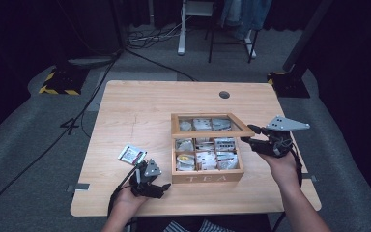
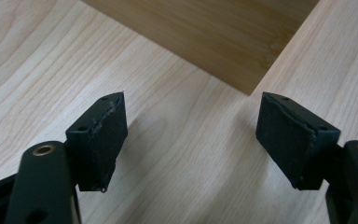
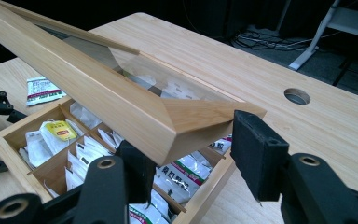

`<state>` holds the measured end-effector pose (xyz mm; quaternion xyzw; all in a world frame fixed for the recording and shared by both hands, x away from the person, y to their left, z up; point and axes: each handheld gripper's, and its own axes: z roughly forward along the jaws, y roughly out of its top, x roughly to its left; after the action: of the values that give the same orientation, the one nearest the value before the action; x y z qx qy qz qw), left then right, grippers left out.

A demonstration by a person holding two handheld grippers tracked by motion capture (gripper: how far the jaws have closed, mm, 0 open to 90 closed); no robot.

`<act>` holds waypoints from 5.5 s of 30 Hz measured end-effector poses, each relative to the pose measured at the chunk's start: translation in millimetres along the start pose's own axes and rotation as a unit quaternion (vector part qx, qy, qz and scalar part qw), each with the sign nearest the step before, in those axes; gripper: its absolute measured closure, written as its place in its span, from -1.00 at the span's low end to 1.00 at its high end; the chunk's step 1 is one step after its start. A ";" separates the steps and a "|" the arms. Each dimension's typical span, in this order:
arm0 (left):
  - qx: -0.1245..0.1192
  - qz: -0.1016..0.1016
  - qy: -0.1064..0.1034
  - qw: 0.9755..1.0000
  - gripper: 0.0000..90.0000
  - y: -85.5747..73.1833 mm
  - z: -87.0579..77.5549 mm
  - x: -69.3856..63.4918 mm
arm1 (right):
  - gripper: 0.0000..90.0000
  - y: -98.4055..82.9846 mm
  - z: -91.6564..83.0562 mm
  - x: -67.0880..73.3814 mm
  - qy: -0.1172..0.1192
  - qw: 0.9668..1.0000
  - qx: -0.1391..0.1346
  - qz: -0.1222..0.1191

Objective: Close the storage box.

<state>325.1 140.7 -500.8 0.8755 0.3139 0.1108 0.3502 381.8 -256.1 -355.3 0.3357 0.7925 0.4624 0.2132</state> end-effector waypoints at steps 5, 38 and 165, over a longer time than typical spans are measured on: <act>-0.011 0.002 -0.001 1.000 -0.49 -2.2 1.0 0.8 | 0.13 -0.5 -0.1 0.4 0.000 1.000 0.002 -0.002; -0.011 -0.005 0.007 1.000 -0.50 -1.4 1.7 2.0 | 0.18 -7.1 -10.0 7.8 0.056 0.990 0.126 0.021; -0.012 -0.019 0.022 1.000 -0.49 -9.9 -6.2 9.7 | -0.15 -68.6 22.9 -71.5 -0.023 0.994 0.101 0.030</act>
<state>325.5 155.7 -503.3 0.8624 0.3370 0.1269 0.3559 422.6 -318.5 -424.5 0.3898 0.8196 0.3784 0.1820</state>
